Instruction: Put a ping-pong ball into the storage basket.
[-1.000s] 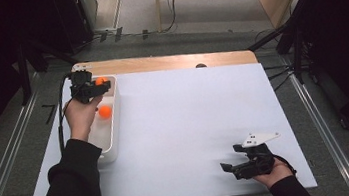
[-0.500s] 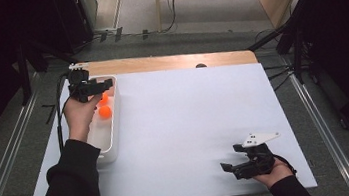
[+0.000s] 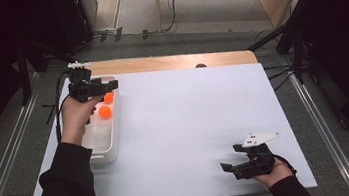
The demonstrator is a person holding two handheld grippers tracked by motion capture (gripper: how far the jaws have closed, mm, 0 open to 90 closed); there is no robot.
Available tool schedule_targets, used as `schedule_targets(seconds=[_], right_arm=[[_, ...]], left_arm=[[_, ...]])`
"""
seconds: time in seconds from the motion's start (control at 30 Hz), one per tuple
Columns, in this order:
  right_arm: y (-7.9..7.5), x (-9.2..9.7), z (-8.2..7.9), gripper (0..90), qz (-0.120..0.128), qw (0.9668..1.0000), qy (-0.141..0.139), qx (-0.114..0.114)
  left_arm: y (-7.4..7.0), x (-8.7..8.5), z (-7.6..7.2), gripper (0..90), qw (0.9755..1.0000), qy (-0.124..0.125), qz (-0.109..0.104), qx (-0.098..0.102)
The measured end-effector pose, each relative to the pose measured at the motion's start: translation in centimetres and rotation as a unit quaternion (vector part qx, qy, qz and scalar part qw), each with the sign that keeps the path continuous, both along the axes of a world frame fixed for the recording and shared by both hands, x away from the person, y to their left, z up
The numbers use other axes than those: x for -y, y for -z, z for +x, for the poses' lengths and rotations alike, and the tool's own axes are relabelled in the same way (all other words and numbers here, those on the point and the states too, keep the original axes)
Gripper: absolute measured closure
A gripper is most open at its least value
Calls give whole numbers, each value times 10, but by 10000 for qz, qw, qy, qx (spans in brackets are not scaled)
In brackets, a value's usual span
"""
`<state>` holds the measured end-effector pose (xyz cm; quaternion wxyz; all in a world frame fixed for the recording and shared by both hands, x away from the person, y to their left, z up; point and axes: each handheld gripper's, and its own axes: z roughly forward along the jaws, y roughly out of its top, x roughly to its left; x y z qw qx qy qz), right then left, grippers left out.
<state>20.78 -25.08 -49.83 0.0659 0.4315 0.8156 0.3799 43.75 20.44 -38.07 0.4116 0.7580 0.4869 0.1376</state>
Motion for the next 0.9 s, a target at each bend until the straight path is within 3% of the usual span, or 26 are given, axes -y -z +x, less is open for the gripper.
schedule_targets(seconds=[0.13,0.27,0.6,0.9], right_arm=[[0,0,0,128,13,10000,6,-2],[0,0,0,128,10,10000,4,-7],[-1,0,-1,128,14,10000,16,-22],[-1,1,-1,128,30,10000,22,-25]], left_arm=[[-3,1,-4,274,9996,223,-156,-119],[-5,4,-9,254,9988,452,-131,-136],[-9,7,-21,254,9955,864,-301,-236],[-10,14,-33,254,9930,1149,-162,-217]])
